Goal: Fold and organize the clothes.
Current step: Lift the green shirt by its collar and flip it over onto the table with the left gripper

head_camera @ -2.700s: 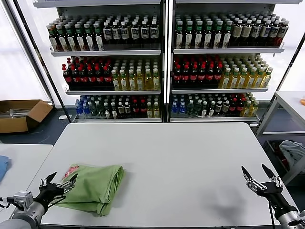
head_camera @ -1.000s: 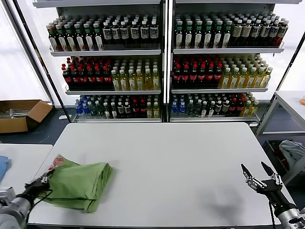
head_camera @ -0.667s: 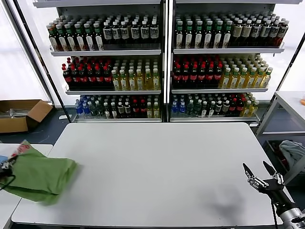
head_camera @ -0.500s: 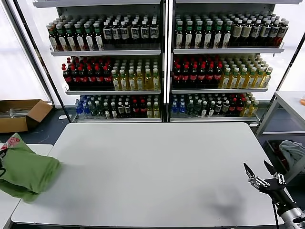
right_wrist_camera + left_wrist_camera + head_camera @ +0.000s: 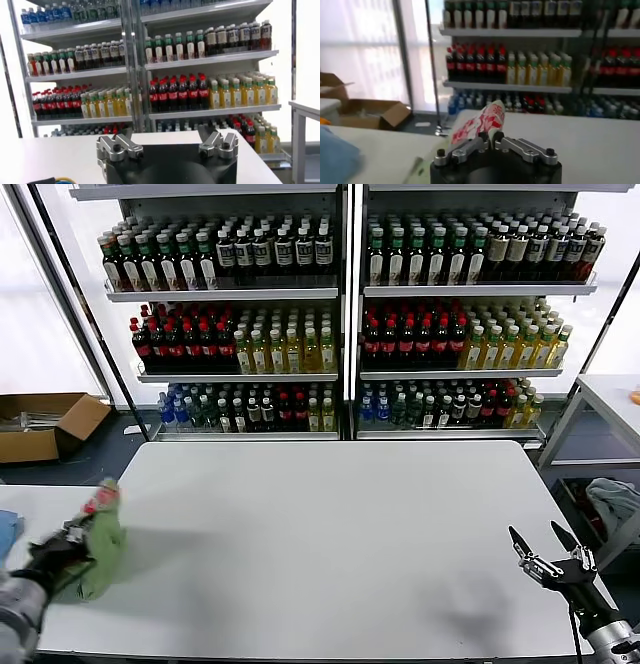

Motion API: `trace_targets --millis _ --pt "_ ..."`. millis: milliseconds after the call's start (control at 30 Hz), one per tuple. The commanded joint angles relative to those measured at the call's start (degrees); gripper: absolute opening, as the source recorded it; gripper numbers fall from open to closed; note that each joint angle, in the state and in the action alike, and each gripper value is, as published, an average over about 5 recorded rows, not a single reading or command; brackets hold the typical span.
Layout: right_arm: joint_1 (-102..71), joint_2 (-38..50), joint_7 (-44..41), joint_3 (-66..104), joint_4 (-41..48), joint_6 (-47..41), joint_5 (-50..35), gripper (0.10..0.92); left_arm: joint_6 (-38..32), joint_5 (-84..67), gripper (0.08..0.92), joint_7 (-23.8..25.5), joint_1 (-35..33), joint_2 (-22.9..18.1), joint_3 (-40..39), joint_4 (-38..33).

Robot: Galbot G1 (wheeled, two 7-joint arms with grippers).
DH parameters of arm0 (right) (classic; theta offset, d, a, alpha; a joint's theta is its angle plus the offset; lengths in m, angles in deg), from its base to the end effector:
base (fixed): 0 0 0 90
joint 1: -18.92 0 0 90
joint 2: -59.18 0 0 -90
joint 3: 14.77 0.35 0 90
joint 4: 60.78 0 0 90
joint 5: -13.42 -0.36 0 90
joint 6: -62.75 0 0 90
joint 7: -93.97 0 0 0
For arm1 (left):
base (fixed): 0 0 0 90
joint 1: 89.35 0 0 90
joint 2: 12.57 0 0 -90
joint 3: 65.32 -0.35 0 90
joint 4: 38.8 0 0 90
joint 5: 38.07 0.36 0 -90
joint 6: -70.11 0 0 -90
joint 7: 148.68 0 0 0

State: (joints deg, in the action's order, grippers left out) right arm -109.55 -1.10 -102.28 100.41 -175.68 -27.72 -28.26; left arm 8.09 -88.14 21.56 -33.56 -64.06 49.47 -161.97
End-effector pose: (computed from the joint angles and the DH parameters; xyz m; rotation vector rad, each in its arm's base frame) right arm 0.1670 -0.2190 -0.2648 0.2369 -3.0616 -0.1187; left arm 0.2031 0.1942 -0.1878 0.1066 -2.7513 0.0548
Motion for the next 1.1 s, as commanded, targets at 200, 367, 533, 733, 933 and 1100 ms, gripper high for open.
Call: trace_targets --millis 200,367,533,733,933,1100 --pt "-1.2 -0.9 0.5 -0.2 -1.7 -0.7 1.8 0.823 3.7 -11.3 0.111 -19.4 10.2 -9.6 -42.4 -6.7" --pt "-1.7 -0.1 1.4 -2.9 -4.1 -2.8 2.6 0.823 2.0 -16.4 0.111 -20.9 16.4 -12.3 -44.8 -2.1" --pt "-0.8 1.0 2.5 -9.2 -6.9 -5.7 4.3 0.823 -0.8 -17.1 0.111 -21.1 23.8 -14.8 -46.9 3.2" --pt "2.6 0.7 3.9 -16.9 -8.4 -8.2 7.9 0.823 -1.9 -16.3 0.111 -23.7 28.8 -17.0 -50.4 7.1" --pt "6.2 0.8 6.7 -23.6 -9.8 -13.1 8.0 0.823 -0.1 -18.8 0.118 -24.7 27.7 -17.1 -49.3 4.1" --pt "11.5 2.3 11.3 -31.3 -8.7 -17.5 4.0 0.823 0.2 -20.7 0.229 -23.1 22.5 -14.6 -44.9 -3.2"
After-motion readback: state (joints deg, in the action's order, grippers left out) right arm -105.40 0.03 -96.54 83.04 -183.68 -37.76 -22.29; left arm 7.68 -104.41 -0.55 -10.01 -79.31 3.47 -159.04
